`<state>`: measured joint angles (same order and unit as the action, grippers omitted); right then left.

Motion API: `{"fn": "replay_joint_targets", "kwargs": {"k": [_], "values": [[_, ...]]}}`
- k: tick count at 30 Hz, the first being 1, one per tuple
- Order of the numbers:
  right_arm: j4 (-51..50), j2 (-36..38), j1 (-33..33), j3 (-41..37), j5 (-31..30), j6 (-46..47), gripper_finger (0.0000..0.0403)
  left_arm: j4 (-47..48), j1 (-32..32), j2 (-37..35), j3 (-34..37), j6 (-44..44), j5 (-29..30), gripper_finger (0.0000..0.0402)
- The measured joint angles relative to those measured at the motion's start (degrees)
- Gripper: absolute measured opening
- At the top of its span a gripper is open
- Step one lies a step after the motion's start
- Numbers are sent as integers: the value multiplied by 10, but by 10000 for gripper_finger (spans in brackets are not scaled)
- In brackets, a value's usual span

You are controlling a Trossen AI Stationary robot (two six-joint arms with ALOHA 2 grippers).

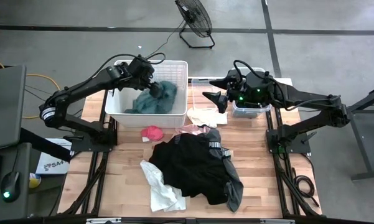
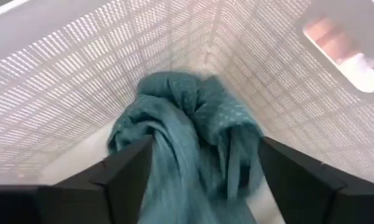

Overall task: Pick & Place Cloths
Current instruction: Put the blue polo shirt into the white bin, then put the gray boxer short into the right transparent bin

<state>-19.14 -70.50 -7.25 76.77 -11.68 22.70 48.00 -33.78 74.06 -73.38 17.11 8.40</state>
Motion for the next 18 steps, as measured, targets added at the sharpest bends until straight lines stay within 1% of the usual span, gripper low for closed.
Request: {"fn": "replay_joint_targets", "kwargs": {"k": [3,8,14,18], "values": [[-6,0,0,0,0,0,316,1,0,-14,0,12,-5,317],[-29,0,0,0,17,15,316,2,0,-51,0,28,-27,322],[-101,3,11,0,30,57,316,6,4,-122,0,47,-62,323],[-176,3,32,0,45,116,316,2,38,-168,0,66,-64,324]]}}
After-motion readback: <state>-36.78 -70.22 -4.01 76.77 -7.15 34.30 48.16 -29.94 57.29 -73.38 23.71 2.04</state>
